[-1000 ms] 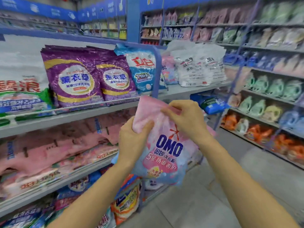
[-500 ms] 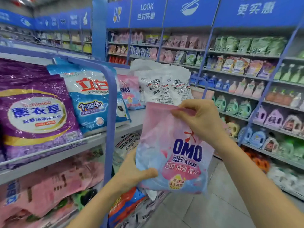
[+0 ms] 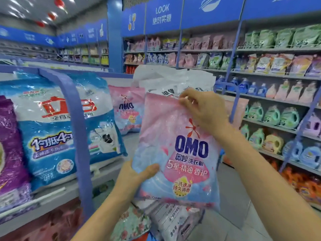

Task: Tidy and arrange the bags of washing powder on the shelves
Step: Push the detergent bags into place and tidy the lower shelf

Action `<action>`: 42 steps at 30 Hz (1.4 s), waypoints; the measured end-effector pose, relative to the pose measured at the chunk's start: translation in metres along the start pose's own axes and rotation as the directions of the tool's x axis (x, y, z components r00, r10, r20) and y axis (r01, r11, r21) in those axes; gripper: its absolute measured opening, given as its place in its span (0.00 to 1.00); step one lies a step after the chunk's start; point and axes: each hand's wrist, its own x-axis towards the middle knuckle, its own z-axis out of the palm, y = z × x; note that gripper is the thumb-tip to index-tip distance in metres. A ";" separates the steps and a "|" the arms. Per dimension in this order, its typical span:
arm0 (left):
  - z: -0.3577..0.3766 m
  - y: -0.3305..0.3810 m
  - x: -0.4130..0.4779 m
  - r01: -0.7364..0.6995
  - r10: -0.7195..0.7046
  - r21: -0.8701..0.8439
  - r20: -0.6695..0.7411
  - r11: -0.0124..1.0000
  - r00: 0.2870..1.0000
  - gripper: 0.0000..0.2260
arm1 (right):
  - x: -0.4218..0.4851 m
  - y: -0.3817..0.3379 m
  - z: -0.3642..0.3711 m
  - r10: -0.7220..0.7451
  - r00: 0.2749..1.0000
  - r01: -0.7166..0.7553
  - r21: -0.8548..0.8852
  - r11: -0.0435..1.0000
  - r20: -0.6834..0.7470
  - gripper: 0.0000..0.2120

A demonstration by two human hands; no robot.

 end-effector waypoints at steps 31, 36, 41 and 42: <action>0.001 0.018 0.147 0.253 0.392 0.592 -0.740 0.765 0.547 0.16 | 0.147 0.142 0.260 0.317 0.901 -0.378 0.894 0.238 0.297 0.13; 0.001 -0.009 0.173 0.474 0.594 0.674 -0.733 0.567 0.332 0.06 | 0.134 0.119 0.291 0.393 0.875 -0.405 0.874 0.269 0.284 0.09; -0.001 -0.019 0.187 0.555 0.710 0.649 -0.690 0.521 0.139 0.10 | 0.123 0.098 0.309 0.542 0.762 -0.486 0.866 0.116 0.355 0.08; 0.000 -0.020 0.188 0.557 0.723 0.647 -0.681 0.521 0.116 0.10 | 0.124 0.096 0.311 0.562 0.750 -0.479 0.872 0.099 0.349 0.08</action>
